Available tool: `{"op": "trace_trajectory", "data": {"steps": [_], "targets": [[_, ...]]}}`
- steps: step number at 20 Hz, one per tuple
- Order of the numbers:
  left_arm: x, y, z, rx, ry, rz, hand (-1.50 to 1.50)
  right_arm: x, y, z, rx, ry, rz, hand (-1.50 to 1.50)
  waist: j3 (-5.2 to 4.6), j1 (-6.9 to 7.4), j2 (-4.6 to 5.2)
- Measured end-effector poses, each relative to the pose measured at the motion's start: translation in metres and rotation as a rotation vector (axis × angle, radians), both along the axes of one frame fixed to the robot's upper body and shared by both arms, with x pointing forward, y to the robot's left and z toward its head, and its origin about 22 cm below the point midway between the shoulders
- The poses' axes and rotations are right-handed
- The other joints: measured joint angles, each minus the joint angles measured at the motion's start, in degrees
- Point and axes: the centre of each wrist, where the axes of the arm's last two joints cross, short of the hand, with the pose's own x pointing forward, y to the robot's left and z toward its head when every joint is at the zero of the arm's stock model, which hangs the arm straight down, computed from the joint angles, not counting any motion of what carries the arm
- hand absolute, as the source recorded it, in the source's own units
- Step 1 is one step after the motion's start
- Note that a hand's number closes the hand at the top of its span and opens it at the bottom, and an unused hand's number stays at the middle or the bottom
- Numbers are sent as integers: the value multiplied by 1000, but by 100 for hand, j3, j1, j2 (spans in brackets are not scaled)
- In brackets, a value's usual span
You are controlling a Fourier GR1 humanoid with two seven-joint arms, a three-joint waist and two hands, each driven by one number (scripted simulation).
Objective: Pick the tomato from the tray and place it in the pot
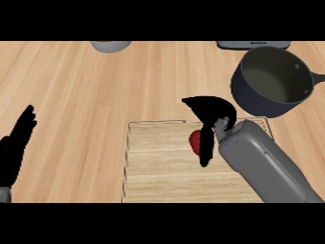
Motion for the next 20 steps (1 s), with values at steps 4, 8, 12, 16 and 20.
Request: {"op": "trace_trajectory", "data": {"steps": [4, 8, 12, 16, 20], "targets": [[3, 4, 0, -5, 6, 3, 0, 0, 7, -10, -22, 22, -6, -150, 0, -8, 0], [4, -6, 6, -1, 9, -3, 0, 1, 8, -23, -65, 31, -13, -150, 1, -6, 0], [2, -1, 3, -2, 7, 0, 0, -2, 8, -32, -82, 32, -19, -150, 1, -12, -2], [2, -1, 3, -7, 3, 3, 0, -5, 6, -41, -92, 38, -26, -150, 1, -16, -2], [3, -2, 2, 1, 6, 1, 0, -5, 1, -49, -99, 60, -17, 150, 1, -16, -2]]}}
